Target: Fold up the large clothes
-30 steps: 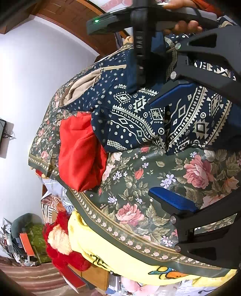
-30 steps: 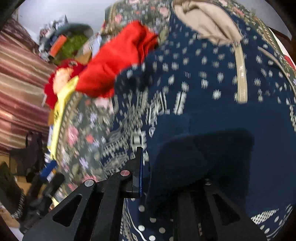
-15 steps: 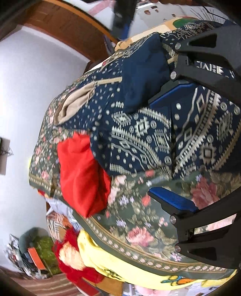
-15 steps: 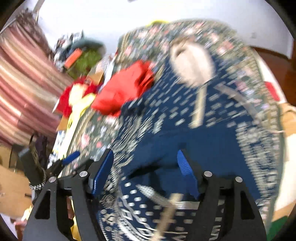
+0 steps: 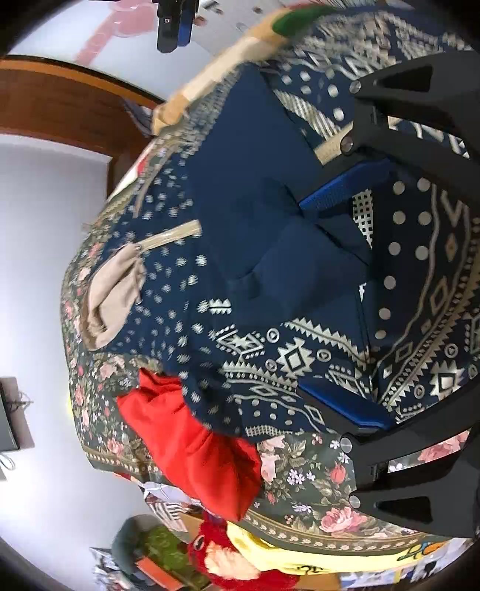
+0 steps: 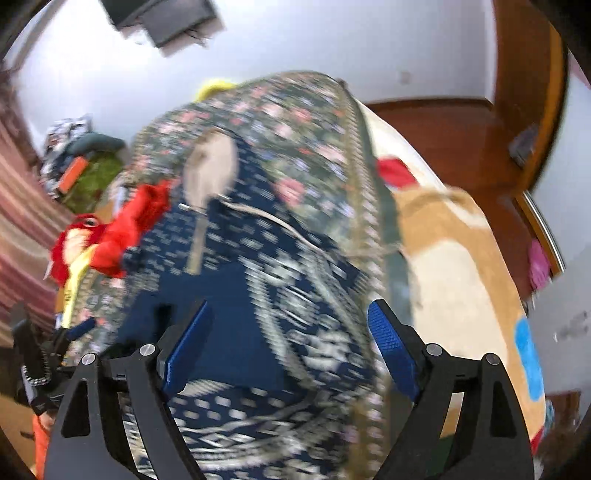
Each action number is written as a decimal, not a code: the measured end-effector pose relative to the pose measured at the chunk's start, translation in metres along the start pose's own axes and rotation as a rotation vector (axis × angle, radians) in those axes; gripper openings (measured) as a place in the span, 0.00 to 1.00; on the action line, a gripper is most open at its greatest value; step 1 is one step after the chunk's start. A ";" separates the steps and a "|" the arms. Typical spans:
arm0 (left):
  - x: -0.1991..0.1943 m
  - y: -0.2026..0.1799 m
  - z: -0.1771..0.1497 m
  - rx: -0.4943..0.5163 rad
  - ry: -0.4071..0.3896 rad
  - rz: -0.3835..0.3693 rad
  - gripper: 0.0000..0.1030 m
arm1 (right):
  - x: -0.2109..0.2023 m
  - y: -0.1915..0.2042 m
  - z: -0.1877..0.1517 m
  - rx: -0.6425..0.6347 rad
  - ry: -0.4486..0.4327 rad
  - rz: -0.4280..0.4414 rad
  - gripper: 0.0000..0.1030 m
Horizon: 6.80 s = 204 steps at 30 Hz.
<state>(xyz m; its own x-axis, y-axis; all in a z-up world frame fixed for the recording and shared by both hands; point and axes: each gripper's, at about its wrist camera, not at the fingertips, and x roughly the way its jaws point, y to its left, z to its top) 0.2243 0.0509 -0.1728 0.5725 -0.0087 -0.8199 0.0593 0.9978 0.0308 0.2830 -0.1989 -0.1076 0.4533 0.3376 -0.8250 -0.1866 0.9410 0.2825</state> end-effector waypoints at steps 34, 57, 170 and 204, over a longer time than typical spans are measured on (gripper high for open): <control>-0.030 0.090 0.029 -0.205 -0.150 -0.075 0.14 | 0.056 0.013 -0.012 -0.045 0.087 -0.025 0.81; -0.018 0.128 -0.023 -0.195 0.020 0.071 0.60 | 0.050 0.014 -0.005 -0.116 0.107 -0.087 0.81; -0.017 0.029 0.055 0.046 -0.054 -0.129 0.59 | 0.022 0.055 -0.002 -0.204 -0.020 0.021 0.63; -0.003 0.024 0.132 0.001 -0.101 -0.293 0.05 | 0.048 0.074 0.053 -0.176 0.005 0.189 0.06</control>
<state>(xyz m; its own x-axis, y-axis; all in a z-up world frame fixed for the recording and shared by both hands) 0.3320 0.0664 -0.0941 0.6096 -0.3025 -0.7327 0.2344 0.9518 -0.1979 0.3372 -0.1113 -0.0998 0.3917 0.5062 -0.7683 -0.4165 0.8421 0.3426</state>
